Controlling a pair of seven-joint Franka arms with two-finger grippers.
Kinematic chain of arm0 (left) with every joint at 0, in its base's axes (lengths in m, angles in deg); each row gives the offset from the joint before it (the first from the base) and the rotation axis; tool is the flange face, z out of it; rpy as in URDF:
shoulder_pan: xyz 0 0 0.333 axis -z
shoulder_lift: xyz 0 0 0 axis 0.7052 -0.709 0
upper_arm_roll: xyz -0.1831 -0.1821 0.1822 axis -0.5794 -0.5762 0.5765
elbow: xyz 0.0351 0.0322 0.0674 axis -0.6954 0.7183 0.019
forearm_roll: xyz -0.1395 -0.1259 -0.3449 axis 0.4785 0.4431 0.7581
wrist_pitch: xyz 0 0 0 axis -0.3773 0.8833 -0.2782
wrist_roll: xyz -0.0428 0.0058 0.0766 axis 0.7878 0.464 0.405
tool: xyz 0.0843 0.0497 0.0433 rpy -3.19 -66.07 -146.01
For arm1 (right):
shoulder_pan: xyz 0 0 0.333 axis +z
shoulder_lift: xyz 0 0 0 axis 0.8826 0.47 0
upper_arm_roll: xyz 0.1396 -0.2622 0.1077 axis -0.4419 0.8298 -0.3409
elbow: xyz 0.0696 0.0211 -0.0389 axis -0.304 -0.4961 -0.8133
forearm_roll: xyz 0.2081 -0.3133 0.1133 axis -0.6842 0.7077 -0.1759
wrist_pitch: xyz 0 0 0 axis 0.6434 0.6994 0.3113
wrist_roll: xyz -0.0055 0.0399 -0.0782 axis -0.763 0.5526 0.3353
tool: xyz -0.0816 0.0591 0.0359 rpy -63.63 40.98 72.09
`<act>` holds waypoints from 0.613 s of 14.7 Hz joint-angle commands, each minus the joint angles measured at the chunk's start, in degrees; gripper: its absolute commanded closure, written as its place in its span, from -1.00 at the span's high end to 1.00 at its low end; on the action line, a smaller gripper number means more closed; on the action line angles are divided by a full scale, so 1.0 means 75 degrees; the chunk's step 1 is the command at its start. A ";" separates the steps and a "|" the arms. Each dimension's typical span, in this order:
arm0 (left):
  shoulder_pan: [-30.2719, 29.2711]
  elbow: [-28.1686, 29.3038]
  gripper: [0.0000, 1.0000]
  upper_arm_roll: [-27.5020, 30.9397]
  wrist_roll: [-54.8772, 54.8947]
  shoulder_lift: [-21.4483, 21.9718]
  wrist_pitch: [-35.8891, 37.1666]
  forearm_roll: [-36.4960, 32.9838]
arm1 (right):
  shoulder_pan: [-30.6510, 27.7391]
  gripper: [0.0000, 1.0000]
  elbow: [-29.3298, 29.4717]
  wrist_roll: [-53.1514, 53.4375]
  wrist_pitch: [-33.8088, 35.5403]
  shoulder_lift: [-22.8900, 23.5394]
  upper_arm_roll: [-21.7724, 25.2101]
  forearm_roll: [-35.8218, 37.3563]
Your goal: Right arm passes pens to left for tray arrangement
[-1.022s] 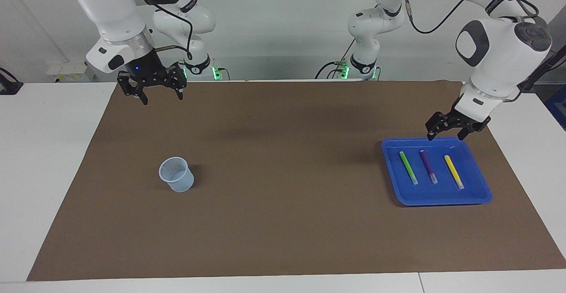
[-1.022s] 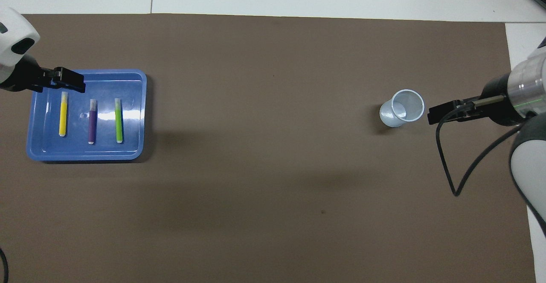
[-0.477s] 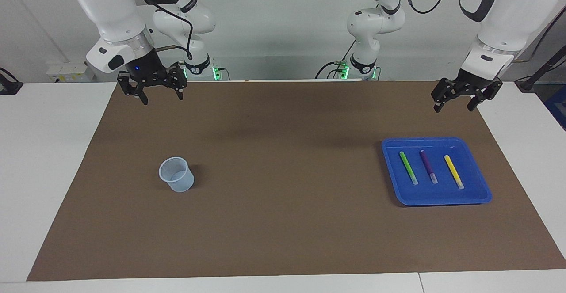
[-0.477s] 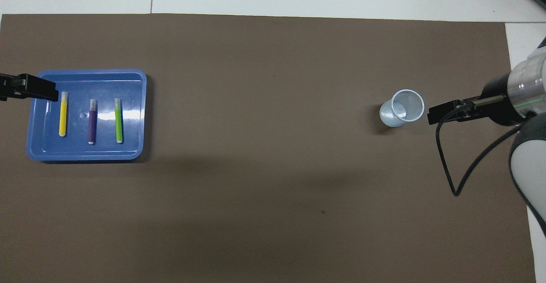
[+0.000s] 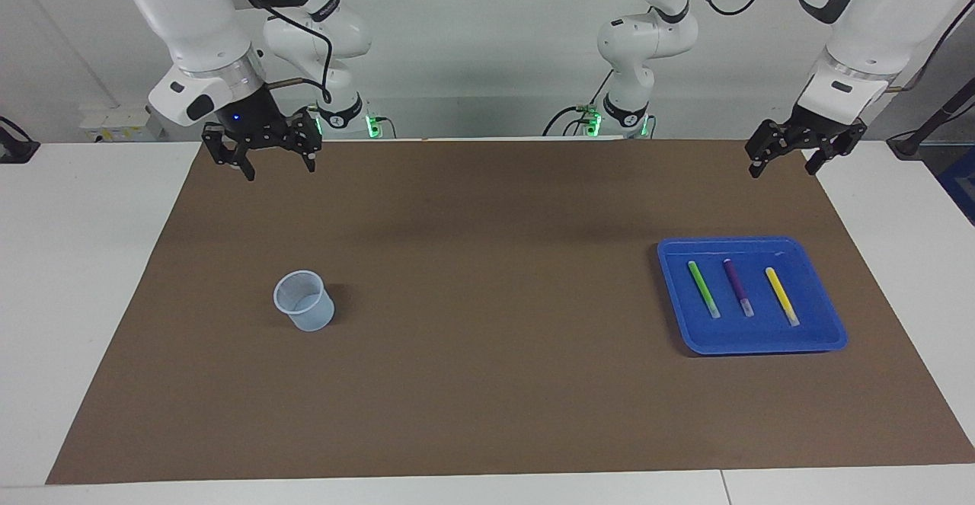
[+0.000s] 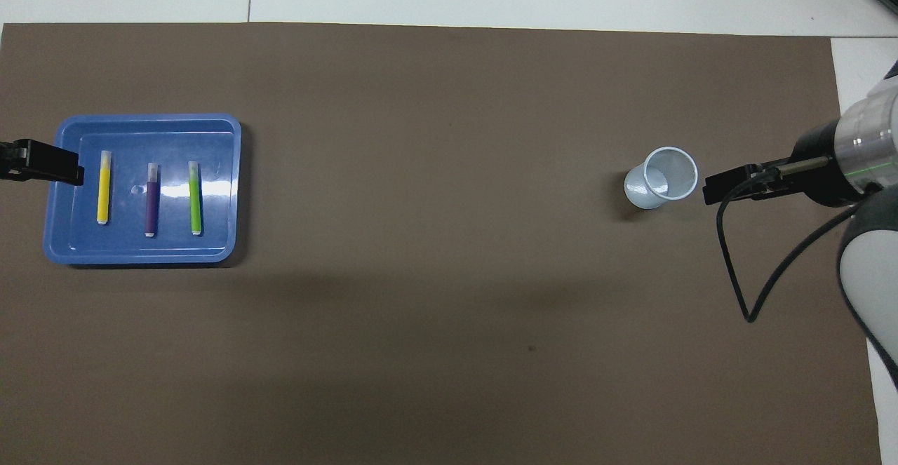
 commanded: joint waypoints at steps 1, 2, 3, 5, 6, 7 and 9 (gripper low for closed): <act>0.0111 0.0208 1.00 0.0111 0.0045 0.0238 -0.0071 -0.0142 | 0.0026 1.00 -0.0159 -0.0010 -0.0142 -0.0150 0.0019 -0.0011; 0.0123 0.0220 1.00 0.0100 0.0034 0.0250 -0.0059 -0.0142 | 0.0026 1.00 -0.0159 -0.0010 -0.0142 -0.0150 0.0019 -0.0011; 0.0170 0.0232 1.00 0.0100 0.0034 0.0262 -0.0036 -0.0130 | 0.0026 1.00 -0.0159 -0.0010 -0.0154 -0.0150 0.0019 -0.0011; 0.0217 0.0243 1.00 0.0076 0.0034 0.0274 0.0034 -0.0130 | 0.0026 1.00 -0.0159 -0.0010 -0.0154 -0.0150 0.0019 -0.0011; 0.0217 0.0243 1.00 0.0065 0.0022 0.0274 0.0058 -0.0130 | 0.0026 1.00 -0.0159 -0.0010 -0.0154 -0.0139 0.0019 -0.0011; 0.0217 0.0255 1.00 0.0076 0.0022 0.0274 0.0047 -0.0130 | 0.0026 1.00 -0.0147 -0.0010 -0.0154 -0.0138 0.0019 -0.0011; 0.0229 0.0244 1.00 0.0053 0.0034 0.0309 0.0023 -0.0107 | 0.0026 1.00 -0.0136 0.0001 -0.0154 -0.0138 0.0019 -0.0034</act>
